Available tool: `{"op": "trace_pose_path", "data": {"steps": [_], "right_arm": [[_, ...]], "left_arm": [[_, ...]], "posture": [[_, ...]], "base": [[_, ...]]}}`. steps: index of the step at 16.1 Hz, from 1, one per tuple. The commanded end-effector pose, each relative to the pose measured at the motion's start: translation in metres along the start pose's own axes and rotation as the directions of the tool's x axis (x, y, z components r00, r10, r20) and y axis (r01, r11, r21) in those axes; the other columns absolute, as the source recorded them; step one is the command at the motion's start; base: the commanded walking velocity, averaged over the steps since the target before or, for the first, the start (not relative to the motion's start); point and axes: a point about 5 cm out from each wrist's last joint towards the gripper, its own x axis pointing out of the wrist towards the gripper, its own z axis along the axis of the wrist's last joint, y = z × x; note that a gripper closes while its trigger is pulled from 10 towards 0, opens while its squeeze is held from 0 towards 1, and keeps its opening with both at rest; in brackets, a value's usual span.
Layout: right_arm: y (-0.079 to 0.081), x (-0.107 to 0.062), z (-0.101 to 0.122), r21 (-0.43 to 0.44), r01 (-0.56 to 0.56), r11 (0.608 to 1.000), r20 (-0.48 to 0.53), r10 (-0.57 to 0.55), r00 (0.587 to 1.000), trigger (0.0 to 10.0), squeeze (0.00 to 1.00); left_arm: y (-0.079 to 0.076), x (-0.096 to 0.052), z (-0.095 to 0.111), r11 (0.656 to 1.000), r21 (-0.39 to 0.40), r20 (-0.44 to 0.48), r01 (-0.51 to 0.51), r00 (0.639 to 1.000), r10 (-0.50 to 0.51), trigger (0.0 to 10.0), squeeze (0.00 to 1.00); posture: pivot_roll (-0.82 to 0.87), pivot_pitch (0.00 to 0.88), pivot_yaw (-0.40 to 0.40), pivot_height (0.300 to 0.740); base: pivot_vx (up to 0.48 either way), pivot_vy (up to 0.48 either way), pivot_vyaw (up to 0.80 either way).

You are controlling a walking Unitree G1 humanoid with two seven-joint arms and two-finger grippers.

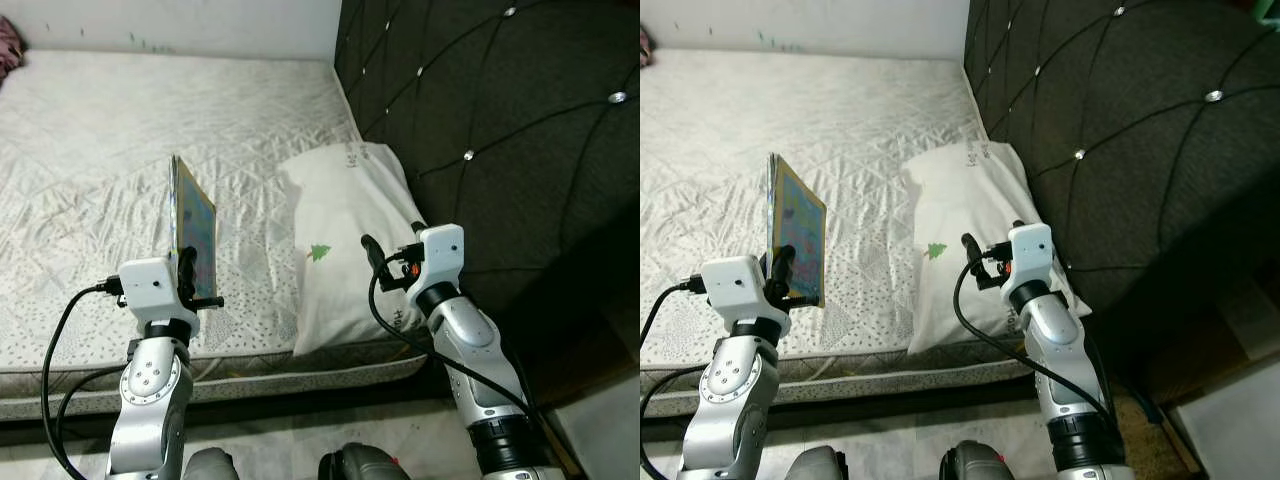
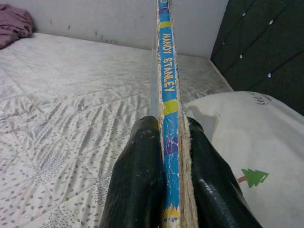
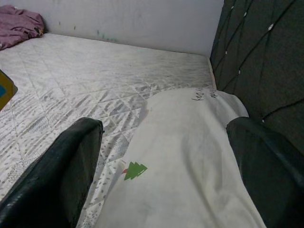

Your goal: Clean up the room

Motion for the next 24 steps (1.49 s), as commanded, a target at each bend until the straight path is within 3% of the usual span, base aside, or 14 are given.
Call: {"op": "trace_pose_path", "data": {"steps": [1, 16, 24], "right_arm": [[-0.0016, 0.0018, 0.0022, -0.016, -0.003, 1.0, 0.003, 0.003, 1.0, 10.0, 0.0], [-0.0021, 0.0041, 0.0016, -0.025, -0.004, 1.0, 0.001, 0.004, 1.0, 10.0, 0.0], [-0.0013, 0.0042, 0.0001, -0.021, -0.008, 1.0, -0.004, 0.008, 1.0, 10.0, 0.0]], "left_arm": [[-0.0042, 0.0031, 0.0105, 1.0, -0.003, 0.053, 0.025, 0.998, -0.024, 10.0, 0.0], [-0.0034, 0.004, 0.0084, 1.0, -0.002, 0.038, 0.021, 0.999, -0.021, 10.0, 0.0], [-0.0036, 0.0041, 0.0048, 1.0, -0.01, 0.017, 0.022, 1.0, -0.022, 10.0, 0.0]], "posture": [[-0.05, 0.077, -0.063, 0.697], [-0.05, 0.088, -0.065, 0.697], [-0.05, 0.091, -0.064, 0.693]], "base": [[0.36, 0.0, 0.0], [0.355, 0.0, 0.0], [0.0, 0.0, 0.0]]}}
